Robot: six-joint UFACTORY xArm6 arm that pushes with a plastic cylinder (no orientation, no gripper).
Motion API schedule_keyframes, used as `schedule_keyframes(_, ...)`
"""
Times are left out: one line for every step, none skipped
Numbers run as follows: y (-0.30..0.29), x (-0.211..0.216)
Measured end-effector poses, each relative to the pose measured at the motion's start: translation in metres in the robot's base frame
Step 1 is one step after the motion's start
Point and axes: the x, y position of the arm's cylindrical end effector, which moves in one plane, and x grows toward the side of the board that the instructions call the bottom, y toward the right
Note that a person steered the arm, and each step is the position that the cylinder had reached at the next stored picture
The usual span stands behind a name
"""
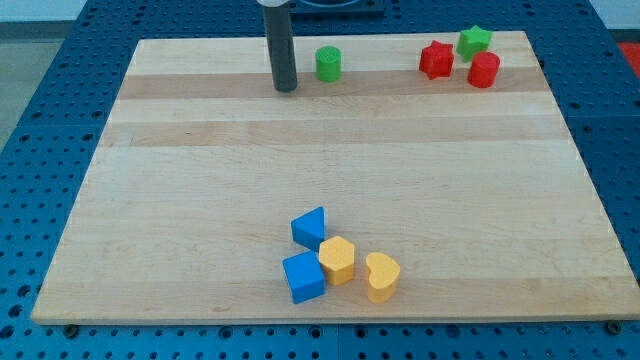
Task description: Push the green circle towards the green star
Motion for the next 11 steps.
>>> schedule_keyframes(0.002, 0.0)
schedule_keyframes(0.028, 0.0)
schedule_keyframes(0.048, -0.008)
schedule_keyframes(0.047, -0.008)
schedule_keyframes(0.024, -0.008)
schedule_keyframes(0.022, -0.02)
schedule_keyframes(0.032, -0.039)
schedule_keyframes(0.043, -0.039)
schedule_keyframes(0.077, -0.038)
schedule_keyframes(0.123, -0.039)
schedule_keyframes(0.169, -0.039)
